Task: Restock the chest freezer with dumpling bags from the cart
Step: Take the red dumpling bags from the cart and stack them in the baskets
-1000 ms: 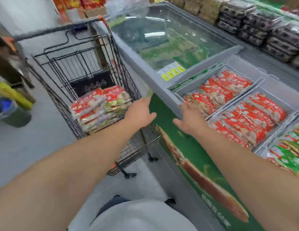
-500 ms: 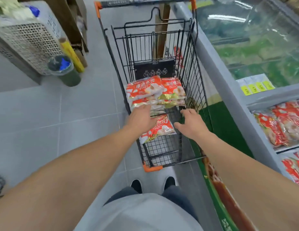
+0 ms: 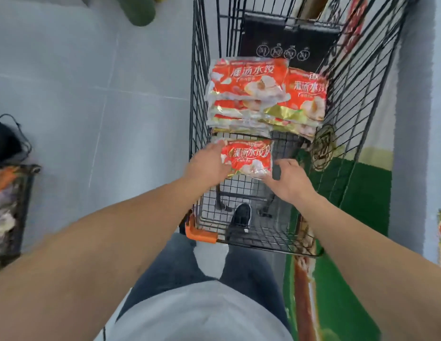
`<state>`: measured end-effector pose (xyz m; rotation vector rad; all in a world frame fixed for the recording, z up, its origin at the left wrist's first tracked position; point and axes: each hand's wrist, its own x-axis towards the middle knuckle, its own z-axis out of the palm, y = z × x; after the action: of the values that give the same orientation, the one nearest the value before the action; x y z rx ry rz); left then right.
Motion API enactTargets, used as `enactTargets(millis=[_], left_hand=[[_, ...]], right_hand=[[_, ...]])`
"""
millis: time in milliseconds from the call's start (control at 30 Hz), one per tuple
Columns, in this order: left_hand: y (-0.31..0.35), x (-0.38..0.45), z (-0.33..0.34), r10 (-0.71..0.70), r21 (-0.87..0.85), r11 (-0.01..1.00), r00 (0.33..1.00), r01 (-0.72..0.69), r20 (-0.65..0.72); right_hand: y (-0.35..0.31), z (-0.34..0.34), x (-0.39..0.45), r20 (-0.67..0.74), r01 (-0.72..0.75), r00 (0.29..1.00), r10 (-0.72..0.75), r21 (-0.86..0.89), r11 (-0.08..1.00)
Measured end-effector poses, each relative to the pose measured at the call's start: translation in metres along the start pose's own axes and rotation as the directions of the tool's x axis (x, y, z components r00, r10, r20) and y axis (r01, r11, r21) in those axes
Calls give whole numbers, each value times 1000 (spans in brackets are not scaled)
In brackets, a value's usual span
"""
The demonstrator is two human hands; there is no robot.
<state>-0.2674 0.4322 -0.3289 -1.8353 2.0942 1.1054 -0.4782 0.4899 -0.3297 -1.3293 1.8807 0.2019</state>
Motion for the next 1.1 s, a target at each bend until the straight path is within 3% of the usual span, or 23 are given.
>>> enactTargets(millis=[233, 567, 733, 833, 967, 1100], left_hand=[[-18, 54, 61, -118, -102, 988, 993, 120, 19], [-49, 118, 140, -239, -76, 968, 971, 241, 31], [-53, 129, 166, -238, -107, 967, 970, 233, -43], [-56, 128, 171, -221, -142, 969, 968, 204, -117], [-54, 131, 170, -277, -176, 951, 953, 255, -119], [-51, 147, 175, -416, -251, 883, 909, 398, -21]], right_hand=[[39, 29, 72, 109, 14, 994, -11, -24, 1000], [74, 101, 165, 97, -218, 973, 207, 122, 968], [80, 130, 197, 63, -428, 890, 452, 459, 779], [80, 138, 202, 17, -466, 828, 561, 576, 671], [101, 136, 189, -53, -495, 760, 648, 599, 629], [126, 129, 183, 24, -589, 735, 678, 517, 621]])
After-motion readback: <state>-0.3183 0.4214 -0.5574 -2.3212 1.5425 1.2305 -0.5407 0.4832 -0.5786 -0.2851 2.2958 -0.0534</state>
